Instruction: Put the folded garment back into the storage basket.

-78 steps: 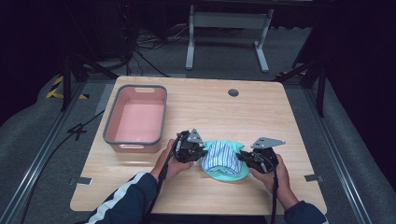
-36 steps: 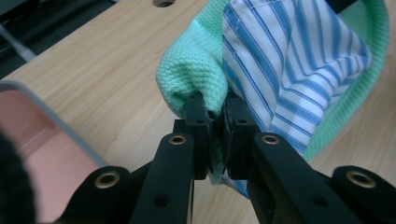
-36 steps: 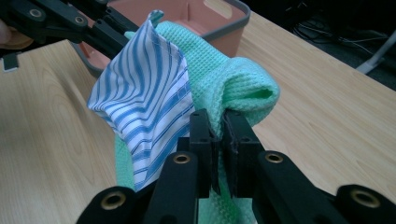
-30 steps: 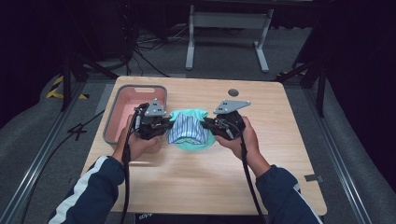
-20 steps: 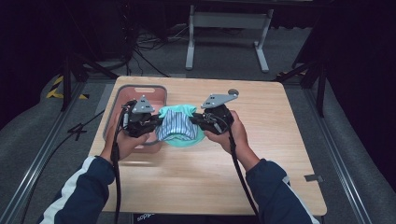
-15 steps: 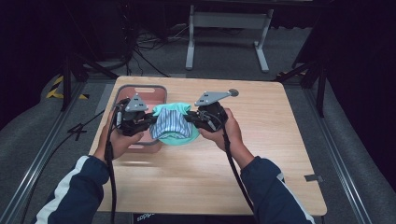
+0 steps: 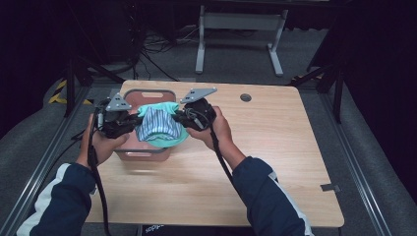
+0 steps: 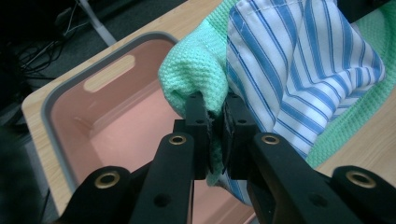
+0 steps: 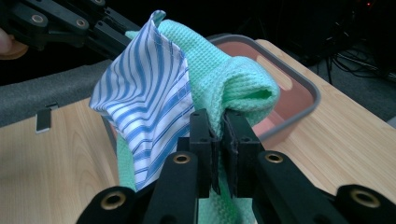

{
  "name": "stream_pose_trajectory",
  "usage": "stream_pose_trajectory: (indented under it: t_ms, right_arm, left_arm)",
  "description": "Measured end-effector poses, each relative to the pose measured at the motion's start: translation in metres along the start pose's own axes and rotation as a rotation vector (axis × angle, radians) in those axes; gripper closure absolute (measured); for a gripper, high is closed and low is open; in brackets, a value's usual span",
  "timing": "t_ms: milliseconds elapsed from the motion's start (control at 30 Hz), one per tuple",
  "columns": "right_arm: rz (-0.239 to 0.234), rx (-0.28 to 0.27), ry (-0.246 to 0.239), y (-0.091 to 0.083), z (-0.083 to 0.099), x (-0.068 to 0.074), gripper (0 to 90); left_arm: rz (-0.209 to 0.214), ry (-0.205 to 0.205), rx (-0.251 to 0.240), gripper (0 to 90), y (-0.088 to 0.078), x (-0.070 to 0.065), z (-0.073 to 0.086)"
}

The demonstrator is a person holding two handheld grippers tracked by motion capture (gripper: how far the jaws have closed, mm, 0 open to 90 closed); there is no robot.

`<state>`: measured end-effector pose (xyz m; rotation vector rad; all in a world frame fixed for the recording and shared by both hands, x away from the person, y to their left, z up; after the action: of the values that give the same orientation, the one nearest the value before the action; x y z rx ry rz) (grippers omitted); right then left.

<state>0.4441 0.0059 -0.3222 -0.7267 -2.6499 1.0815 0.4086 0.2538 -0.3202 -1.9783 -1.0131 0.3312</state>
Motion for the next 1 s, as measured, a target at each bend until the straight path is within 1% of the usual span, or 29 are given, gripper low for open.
stream_pose_trajectory:
  t_ms: [33, 67, 133, 167, 233, 267, 300, 333, 367, 400, 433, 467, 500, 533, 567, 600, 633, 667, 700, 733, 833, 867, 933, 967, 1000]
  right_arm:
    - [-0.003, -0.001, -0.001, 0.003, -0.003, 0.001, 82.8]
    - [-0.005, 0.001, -0.002, 0.006, -0.005, 0.002, 82.9]
    - [-0.011, 0.004, -0.003, 0.013, -0.009, 0.003, 82.8]
    - [-0.013, 0.003, -0.004, 0.016, -0.011, 0.003, 82.8]
    - [-0.018, 0.002, 0.000, 0.021, -0.015, 0.004, 82.8]
    - [-0.020, 0.003, 0.003, 0.024, -0.017, 0.004, 82.8]
    - [-0.019, 0.005, 0.001, 0.028, -0.018, 0.004, 82.8]
    - [-0.018, 0.009, -0.001, 0.031, -0.019, 0.004, 82.8]
    - [-0.020, 0.009, 0.002, 0.035, -0.020, 0.004, 82.8]
    - [-0.022, 0.011, 0.005, 0.038, -0.021, 0.004, 82.8]
    - [-0.027, 0.015, 0.008, 0.042, -0.021, 0.004, 82.8]
    - [-0.031, 0.017, 0.011, 0.047, -0.021, 0.004, 82.8]
    - [-0.038, 0.021, 0.016, 0.051, -0.021, 0.004, 82.8]
    - [-0.046, 0.027, 0.023, 0.059, -0.020, 0.004, 82.8]
    - [-0.050, 0.025, 0.027, 0.062, -0.020, 0.003, 82.8]
    - [-0.050, 0.025, 0.027, 0.062, -0.020, 0.003, 82.8]
    - [-0.059, 0.030, 0.033, 0.066, -0.020, 0.002, 82.7]
    - [-0.058, 0.038, 0.032, 0.070, -0.020, 0.002, 82.7]
    - [-0.053, 0.051, 0.031, 0.074, -0.020, 0.002, 82.7]
    - [-0.051, 0.059, 0.031, 0.077, -0.020, 0.002, 82.7]
    - [-0.048, 0.074, 0.028, 0.084, -0.019, 0.003, 82.7]
    - [-0.050, 0.079, 0.026, 0.087, -0.018, 0.003, 82.7]
    - [-0.054, 0.115, 0.022, 0.097, -0.016, 0.005, 82.6]
    - [-0.046, 0.132, 0.011, 0.102, -0.015, 0.004, 82.6]
    - [-0.042, 0.145, 0.012, 0.106, -0.015, 0.004, 82.6]
  left_arm:
    - [-0.002, -0.009, 0.009, 82.7, -0.001, 0.002, 0.001]
    - [-0.008, -0.008, 0.014, 82.7, -0.002, 0.006, 0.002]
    - [-0.023, -0.014, 0.014, 82.7, -0.004, 0.011, 0.004]
    - [-0.025, -0.021, 0.019, 82.7, -0.005, 0.014, 0.005]
    - [-0.029, -0.030, 0.013, 82.7, -0.007, 0.022, 0.007]
    - [-0.027, -0.039, 0.017, 82.7, -0.006, 0.025, 0.008]
    - [-0.039, -0.041, 0.021, 82.7, -0.005, 0.028, 0.009]
    - [-0.037, -0.051, 0.031, 82.6, -0.004, 0.030, 0.010]
    - [-0.043, -0.049, 0.039, 82.6, -0.002, 0.033, 0.012]
    - [-0.040, -0.055, 0.042, 82.7, 0.001, 0.035, 0.013]
    - [-0.044, -0.055, 0.058, 82.7, 0.003, 0.037, 0.015]
    - [-0.048, -0.060, 0.064, 82.7, 0.006, 0.039, 0.016]
    - [-0.046, -0.065, 0.060, 82.7, 0.008, 0.040, 0.018]
    - [-0.053, -0.062, 0.069, 82.7, 0.011, 0.043, 0.019]
    - [-0.051, -0.078, 0.072, 82.7, 0.013, 0.042, 0.021]
    - [-0.058, -0.070, 0.081, 82.7, 0.016, 0.044, 0.022]
    - [-0.058, -0.068, 0.100, 82.6, 0.018, 0.045, 0.023]
    - [-0.065, -0.077, 0.093, 82.7, 0.023, 0.046, 0.024]
    - [-0.072, -0.068, 0.097, 82.6, 0.026, 0.046, 0.025]
    - [-0.075, -0.072, 0.105, 82.6, 0.027, 0.046, 0.025]
    - [-0.085, -0.065, 0.126, 82.6, 0.034, 0.046, 0.027]
    - [-0.079, -0.061, 0.138, 82.6, 0.039, 0.047, 0.028]
    - [-0.084, -0.056, 0.162, 82.6, 0.045, 0.047, 0.029]
    - [-0.071, -0.063, 0.172, 82.6, 0.049, 0.047, 0.030]
    - [-0.074, -0.056, 0.176, 82.6, 0.051, 0.048, 0.031]
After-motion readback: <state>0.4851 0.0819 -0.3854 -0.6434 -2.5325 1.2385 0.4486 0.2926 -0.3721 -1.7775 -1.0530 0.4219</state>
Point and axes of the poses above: each handheld gripper's, and its own axes: y roughly forward along the jaws, z roughly out of its underside, x roughly to its left, the point moved 1 cm from there along y, roughly forward along the jaws, and after that the axes turned 12 degrees about x, right-handed, at the moved point
